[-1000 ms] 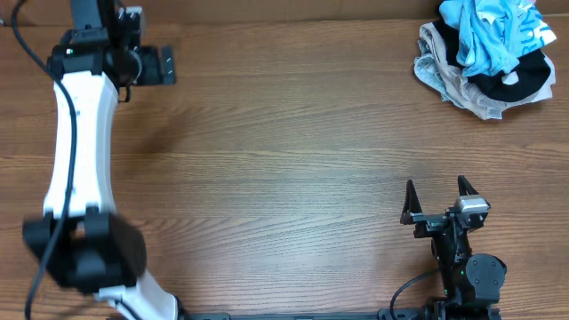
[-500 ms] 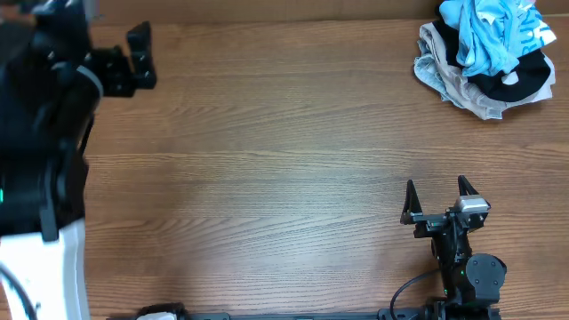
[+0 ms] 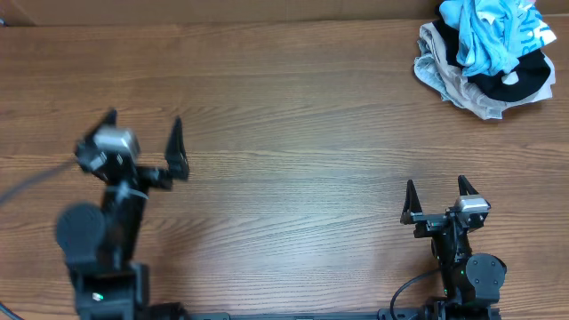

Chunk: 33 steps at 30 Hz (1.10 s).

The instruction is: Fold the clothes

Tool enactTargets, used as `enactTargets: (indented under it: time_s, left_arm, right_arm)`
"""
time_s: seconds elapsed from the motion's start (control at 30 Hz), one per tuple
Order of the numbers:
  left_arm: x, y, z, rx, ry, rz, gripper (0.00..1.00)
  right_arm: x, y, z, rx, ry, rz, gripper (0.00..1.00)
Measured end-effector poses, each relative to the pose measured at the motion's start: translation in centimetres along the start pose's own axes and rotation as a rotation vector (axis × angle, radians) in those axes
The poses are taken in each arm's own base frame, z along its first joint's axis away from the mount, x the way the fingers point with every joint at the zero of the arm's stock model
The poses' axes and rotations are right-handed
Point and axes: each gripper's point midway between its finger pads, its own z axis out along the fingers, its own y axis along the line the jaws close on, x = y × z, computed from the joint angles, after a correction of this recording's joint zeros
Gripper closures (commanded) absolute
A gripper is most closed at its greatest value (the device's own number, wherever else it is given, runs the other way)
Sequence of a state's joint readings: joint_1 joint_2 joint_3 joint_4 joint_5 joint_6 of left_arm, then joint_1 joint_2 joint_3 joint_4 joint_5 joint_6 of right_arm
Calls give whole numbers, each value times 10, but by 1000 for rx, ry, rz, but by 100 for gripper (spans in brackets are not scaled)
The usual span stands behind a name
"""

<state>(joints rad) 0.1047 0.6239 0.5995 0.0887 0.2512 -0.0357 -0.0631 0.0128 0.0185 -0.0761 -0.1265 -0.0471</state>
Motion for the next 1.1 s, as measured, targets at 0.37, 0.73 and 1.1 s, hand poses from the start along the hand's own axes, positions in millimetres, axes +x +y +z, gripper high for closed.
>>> enactTargets:
  time_s: [0.37, 0.73, 1.1]
  left_arm:
    - [86, -5, -39, -9, -137, -4, 0]
    - [119, 0, -58, -74, -95, -27, 0]
    - [176, 5, -60, -105, 129, -65, 0]
  right_arm:
    - [0, 0, 0, 1, 1, -1, 0]
    - [0, 0, 0, 0, 0, -1, 0]
    - [0, 0, 0, 0, -1, 0, 0]
